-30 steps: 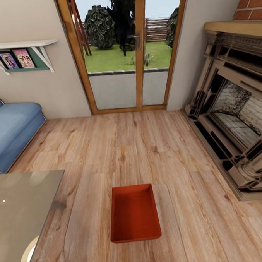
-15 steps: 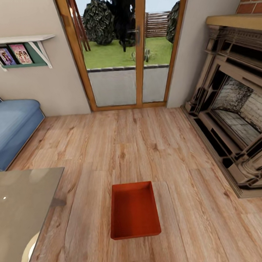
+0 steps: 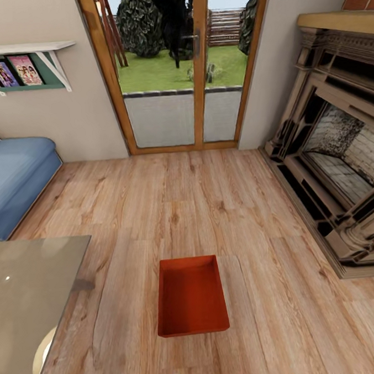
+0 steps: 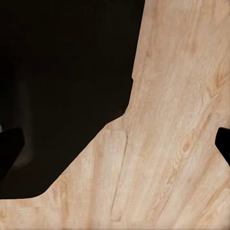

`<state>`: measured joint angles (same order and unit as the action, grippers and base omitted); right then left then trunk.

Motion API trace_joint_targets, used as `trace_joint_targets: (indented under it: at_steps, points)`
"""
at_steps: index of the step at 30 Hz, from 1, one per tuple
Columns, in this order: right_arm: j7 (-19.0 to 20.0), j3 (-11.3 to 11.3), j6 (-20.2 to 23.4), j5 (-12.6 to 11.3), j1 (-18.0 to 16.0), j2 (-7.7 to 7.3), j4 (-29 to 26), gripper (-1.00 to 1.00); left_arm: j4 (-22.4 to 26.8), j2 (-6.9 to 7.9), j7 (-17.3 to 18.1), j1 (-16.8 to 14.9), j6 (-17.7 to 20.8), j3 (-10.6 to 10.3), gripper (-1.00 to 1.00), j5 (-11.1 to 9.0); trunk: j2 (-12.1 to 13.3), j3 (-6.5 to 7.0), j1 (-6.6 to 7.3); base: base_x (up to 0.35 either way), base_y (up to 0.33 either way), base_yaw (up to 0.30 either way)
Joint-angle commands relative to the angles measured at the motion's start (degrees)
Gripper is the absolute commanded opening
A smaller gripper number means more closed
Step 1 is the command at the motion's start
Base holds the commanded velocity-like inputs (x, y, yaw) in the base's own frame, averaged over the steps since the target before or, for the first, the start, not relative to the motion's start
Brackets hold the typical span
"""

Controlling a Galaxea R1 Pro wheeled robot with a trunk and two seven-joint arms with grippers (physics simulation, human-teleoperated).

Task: Move the two storage containers from the living room to the garage. In the garage, place one container on the floor and stack the other container on top of it (either order is fine).

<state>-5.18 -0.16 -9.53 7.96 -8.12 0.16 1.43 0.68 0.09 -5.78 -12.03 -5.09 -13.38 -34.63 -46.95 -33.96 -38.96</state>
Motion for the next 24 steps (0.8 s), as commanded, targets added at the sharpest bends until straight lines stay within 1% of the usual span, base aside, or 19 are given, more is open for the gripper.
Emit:
trace_joint_targets:
  at_steps: [1,24]
  points:
    - [-0.4,0.0,-0.2,0.6,-0.1,0.01,0.2,1.0,0.0,0.0,-0.2,0.0,-0.1,-0.5,1.0,-0.4,0.0,-0.14,0.0,0.0,0.0,0.0]
    - [-0.4,-0.1,-0.2,0.6,-0.1,0.01,0.2,1.0,0.0,0.0,-0.2,0.0,-0.1,-0.5,1.0,-0.4,0.0,-2.27,0.0,0.0,0.0,0.0]
